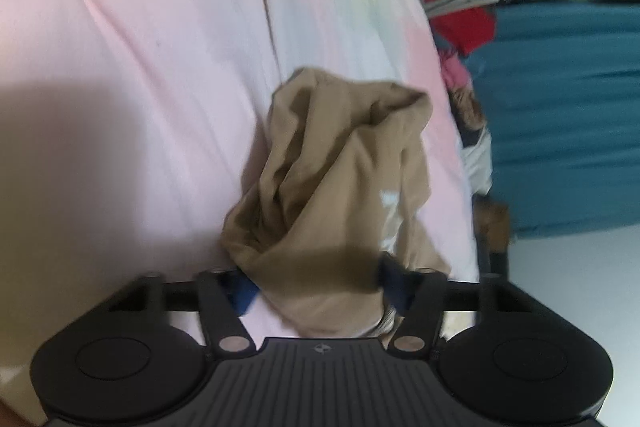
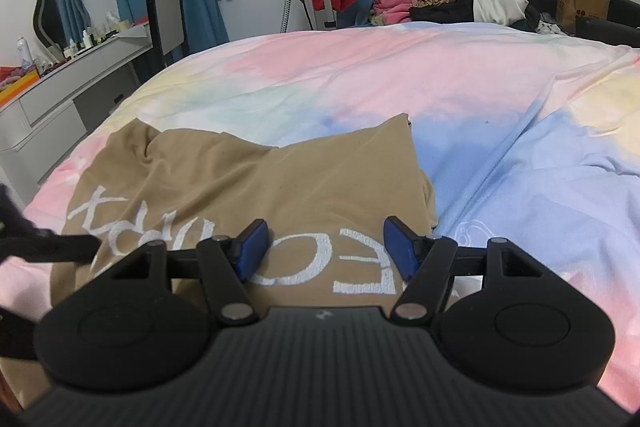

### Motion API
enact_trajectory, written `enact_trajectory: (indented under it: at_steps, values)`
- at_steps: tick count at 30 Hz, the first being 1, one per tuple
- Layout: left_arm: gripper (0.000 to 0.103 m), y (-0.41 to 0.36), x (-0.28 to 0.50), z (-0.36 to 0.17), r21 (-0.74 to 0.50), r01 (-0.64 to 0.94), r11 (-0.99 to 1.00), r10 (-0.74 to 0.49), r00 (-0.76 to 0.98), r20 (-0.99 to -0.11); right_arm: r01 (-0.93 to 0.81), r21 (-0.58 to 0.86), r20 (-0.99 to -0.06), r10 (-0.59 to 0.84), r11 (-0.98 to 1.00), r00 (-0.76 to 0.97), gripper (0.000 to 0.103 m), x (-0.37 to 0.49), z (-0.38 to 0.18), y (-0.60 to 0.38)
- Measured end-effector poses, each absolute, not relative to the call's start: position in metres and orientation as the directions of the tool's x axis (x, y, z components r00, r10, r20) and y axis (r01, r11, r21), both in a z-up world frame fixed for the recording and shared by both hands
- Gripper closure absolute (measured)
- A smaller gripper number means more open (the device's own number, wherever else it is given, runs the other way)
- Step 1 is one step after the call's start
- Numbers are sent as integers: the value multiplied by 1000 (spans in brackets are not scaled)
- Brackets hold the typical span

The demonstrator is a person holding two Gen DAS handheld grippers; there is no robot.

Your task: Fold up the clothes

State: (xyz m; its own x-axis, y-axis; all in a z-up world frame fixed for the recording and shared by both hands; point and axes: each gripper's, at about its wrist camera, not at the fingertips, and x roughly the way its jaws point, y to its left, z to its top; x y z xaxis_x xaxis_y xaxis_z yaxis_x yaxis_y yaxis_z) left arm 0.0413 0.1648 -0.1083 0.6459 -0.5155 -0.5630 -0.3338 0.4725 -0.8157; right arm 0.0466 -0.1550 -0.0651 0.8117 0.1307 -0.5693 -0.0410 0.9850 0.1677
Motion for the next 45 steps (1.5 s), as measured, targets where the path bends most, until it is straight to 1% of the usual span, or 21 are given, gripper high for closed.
enact_trajectory:
  at_steps: [1, 4, 6, 11, 12, 14, 15, 16, 19, 20, 22, 23, 25, 26, 28, 29, 33, 36, 38, 40, 45]
  values:
    - [59, 166, 40, -107, -823, -324, 466, -514, 658, -550, -40, 168, -569, 131, 985, 812, 36, 46, -65, -155]
    - [69, 165, 34, -98, -842, -280, 461, -513, 690, -511, -34, 181, -568, 133, 983, 813, 36, 46, -65, -156]
    - [71, 164, 30, -90, -855, -232, 464, -520, 710, -475, -27, 194, -566, 135, 981, 813, 36, 46, -65, -158]
    - [72, 162, 23, -75, -878, -148, 455, -546, 732, -406, -5, 246, -563, 147, 969, 813, 36, 47, -64, -165]
    - [69, 162, 23, -75, -880, -145, 453, -548, 733, -403, -1, 257, -563, 150, 966, 813, 36, 47, -65, -167]
    - [58, 161, 26, -80, -874, -174, 454, -543, 723, -426, 7, 279, -562, 157, 960, 812, 36, 48, -65, -169]
    - [48, 160, 29, -83, -866, -199, 460, -539, 712, -450, 9, 285, -560, 160, 958, 813, 36, 48, -65, -170]
    - [43, 159, 32, -87, -857, -223, 464, -535, 700, -472, 9, 291, -559, 162, 957, 813, 36, 48, -65, -170]
    - [44, 157, 41, -100, -842, -284, 458, -531, 672, -515, 18, 320, -549, 170, 947, 819, 36, 46, -62, -173]
    - [44, 157, 44, -102, -838, -290, 462, -529, 668, -523, 23, 334, -543, 173, 942, 822, 36, 45, -60, -175]
    - [65, 159, 46, -101, -838, -279, 469, -528, 672, -519, 28, 390, -517, 194, 921, 834, 35, 39, -53, -179]
    - [65, 158, 47, -97, -842, -252, 478, -531, 681, -505, 23, 434, -494, 217, 900, 842, 35, 35, -47, -183]
    - [72, 157, 46, -89, -855, -190, 483, -538, 706, -461, 5, 537, -452, 282, 844, 847, 34, 26, -38, -188]
    - [73, 157, 44, -87, -864, -157, 479, -544, 719, -432, -5, 587, -431, 318, 809, 844, 25, 21, -35, -190]
    - [75, 155, 42, -78, -871, -90, 483, -554, 739, -384, -23, 696, -384, 400, 718, 832, 12, 12, -32, -195]
    - [75, 154, 41, -73, -872, -60, 486, -558, 747, -362, -28, 758, -358, 452, 652, 817, 9, 8, -34, -198]
    - [76, 153, 40, -68, -891, -9, 453, -568, 767, -297, 36, 929, -281, 636, 369, 719, 8, 5, -61, -198]
    - [76, 155, 39, -69, -906, 2, 424, -576, 772, -268, 131, 965, -256, 718, 225, 648, 8, 13, -93, -188]
    - [77, 157, 38, -69, -910, 7, 415, -574, 777, -256, 209, 963, -265, 734, 170, 626, 9, 21, -114, -184]
    - [78, 159, 36, -69, -912, 8, 409, -569, 784, -249, 252, 960, -266, 699, 127, 663, 9, 23, -127, -191]
    - [79, 167, 32, -68, -925, 19, 379, -567, 795, -216, 262, 964, -237, 592, 44, 771, 8, 20, -135, -212]
